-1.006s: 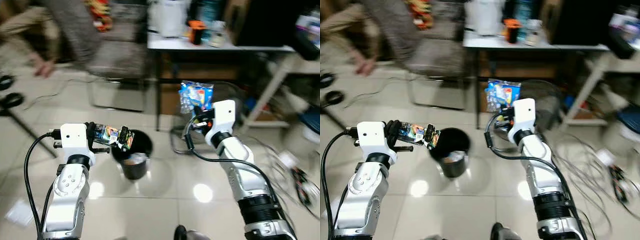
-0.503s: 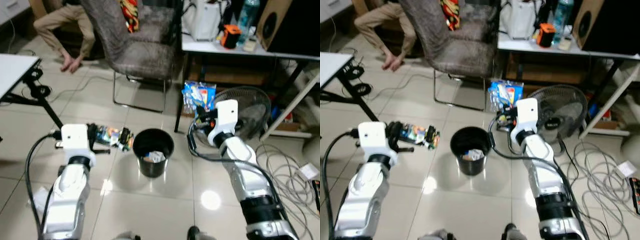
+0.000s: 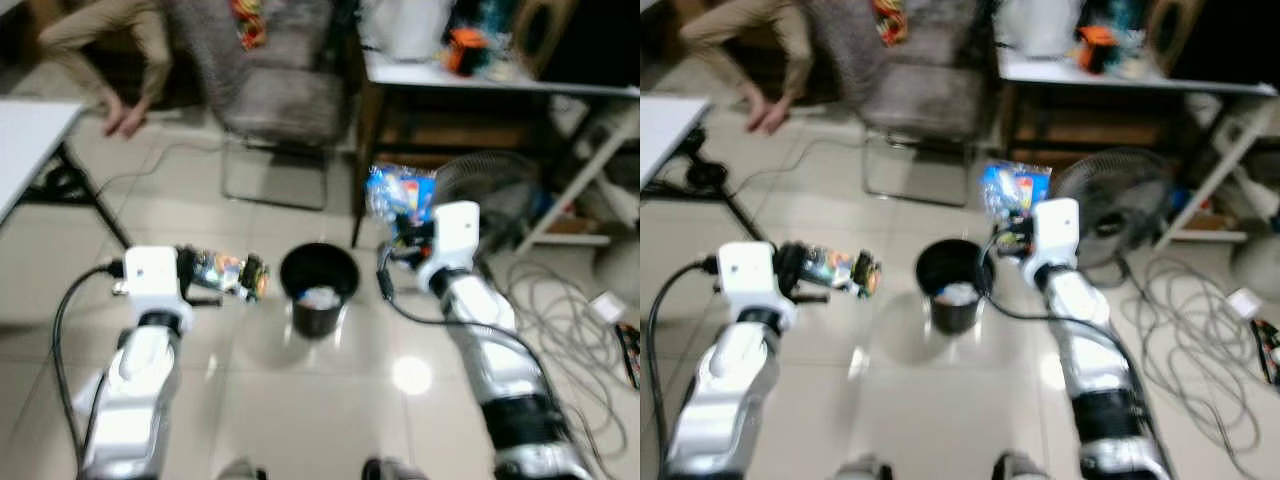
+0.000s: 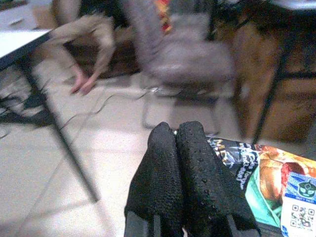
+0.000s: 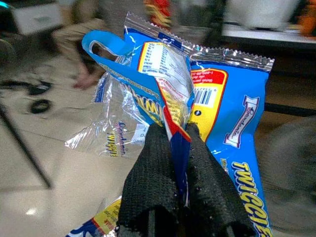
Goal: Picking trash to rubbish bin
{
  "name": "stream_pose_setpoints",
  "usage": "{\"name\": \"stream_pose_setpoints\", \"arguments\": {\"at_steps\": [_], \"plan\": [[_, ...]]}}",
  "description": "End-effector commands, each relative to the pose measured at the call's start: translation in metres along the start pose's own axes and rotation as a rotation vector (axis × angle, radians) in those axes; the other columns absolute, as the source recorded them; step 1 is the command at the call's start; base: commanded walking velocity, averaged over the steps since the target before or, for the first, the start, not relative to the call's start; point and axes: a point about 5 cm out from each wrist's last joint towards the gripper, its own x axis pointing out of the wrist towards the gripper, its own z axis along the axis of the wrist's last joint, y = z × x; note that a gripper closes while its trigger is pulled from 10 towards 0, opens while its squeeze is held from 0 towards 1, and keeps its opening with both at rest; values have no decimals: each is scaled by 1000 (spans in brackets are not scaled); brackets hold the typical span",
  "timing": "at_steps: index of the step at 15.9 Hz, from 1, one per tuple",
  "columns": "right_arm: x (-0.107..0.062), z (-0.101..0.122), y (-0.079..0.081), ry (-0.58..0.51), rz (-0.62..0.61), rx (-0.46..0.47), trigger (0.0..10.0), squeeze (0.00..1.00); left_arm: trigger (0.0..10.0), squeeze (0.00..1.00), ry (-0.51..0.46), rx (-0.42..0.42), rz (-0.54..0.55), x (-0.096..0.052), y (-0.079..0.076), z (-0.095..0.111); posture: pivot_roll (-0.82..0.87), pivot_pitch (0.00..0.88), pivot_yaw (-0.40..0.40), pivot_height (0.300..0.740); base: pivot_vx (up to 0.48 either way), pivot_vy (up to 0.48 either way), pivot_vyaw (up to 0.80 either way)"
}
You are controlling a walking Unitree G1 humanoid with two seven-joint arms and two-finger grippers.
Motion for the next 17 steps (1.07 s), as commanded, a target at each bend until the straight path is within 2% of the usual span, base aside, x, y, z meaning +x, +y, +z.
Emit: {"name": "stream_pose_setpoints", "arguments": {"at_steps": [1,2,7,14,17], "plan": [[-2,0,-5,4,-15,-14,10000,0,10000,0,0,-5,-4,0,-1,1,-46,142,0,740,0,480,0],[-2,0,-5,4,-14,-14,10000,0,10000,0,-1,-6,-4,0,-1,1,-46,142,0,740,0,431,0],[-2,0,-5,4,-14,-15,10000,0,10000,0,-16,-8,-30,0,-6,1,-46,142,0,740,0,0,0],[-2,-1,-6,14,-14,-17,10000,0,10000,0,-18,-18,-48,-2,-8,0,-49,140,-3,740,0,0,-757],[-2,-1,-6,14,-13,-18,10000,0,10000,0,-14,-30,-66,-3,-10,-2,-50,145,-4,740,0,0,-327]]}}
